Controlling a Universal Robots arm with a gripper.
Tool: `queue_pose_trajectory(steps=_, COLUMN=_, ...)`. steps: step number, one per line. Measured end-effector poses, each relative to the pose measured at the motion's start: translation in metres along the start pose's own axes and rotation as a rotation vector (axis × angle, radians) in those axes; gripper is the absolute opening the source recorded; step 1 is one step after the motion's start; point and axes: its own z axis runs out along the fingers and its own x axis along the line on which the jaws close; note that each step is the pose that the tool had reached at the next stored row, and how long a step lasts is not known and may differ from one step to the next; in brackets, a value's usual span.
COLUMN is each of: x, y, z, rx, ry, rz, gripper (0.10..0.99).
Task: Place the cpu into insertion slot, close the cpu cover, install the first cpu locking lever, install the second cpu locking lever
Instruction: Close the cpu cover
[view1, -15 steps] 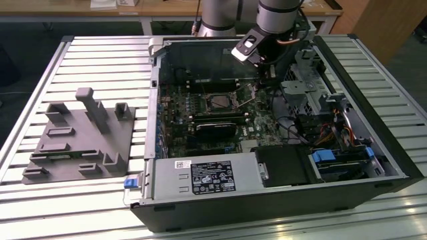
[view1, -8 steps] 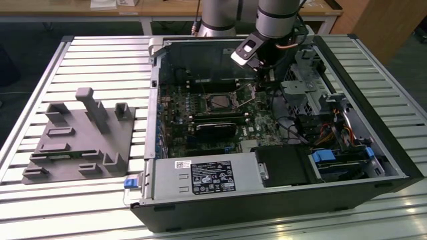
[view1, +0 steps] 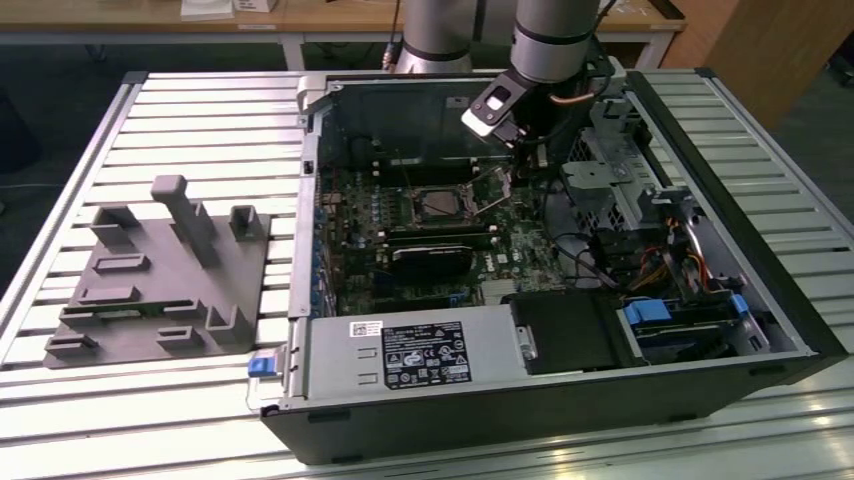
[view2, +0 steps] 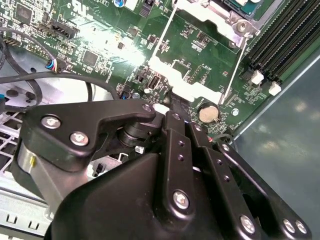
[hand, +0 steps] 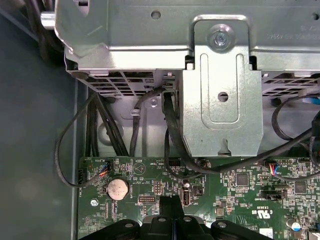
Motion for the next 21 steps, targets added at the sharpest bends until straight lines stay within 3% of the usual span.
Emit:
queue_pose_trajectory(steps=4, x=0.0000, y=0.0001, z=0.0001, rx=0.003, ry=0.0002, rz=0.000, gripper=0.106)
queue_pose_trajectory(steps=6, x=0.0000, y=0.0002, z=0.0002, rx=0.019, ry=-0.0001, rz=0.000, gripper=0.106)
queue_pose_trajectory(steps=9, x=0.0000, y=0.0008, z=0.0005, rx=0.055, ry=-0.0008, rz=0.000, gripper=0.106)
queue_pose_trajectory(steps=12, x=0.0001, y=0.0016, z=0.0011, rx=0.109, ry=-0.0015, rz=0.001, gripper=0.106)
queue_pose_trajectory(steps=14, x=0.0000, y=0.0020, z=0.0013, rx=0.135, ry=-0.0020, rz=0.001, gripper=0.106)
queue_pose_trajectory(steps=21, x=0.0000, y=0.0009, z=0.0012, rx=0.137, ry=-0.0021, rz=0.001, gripper=0.106)
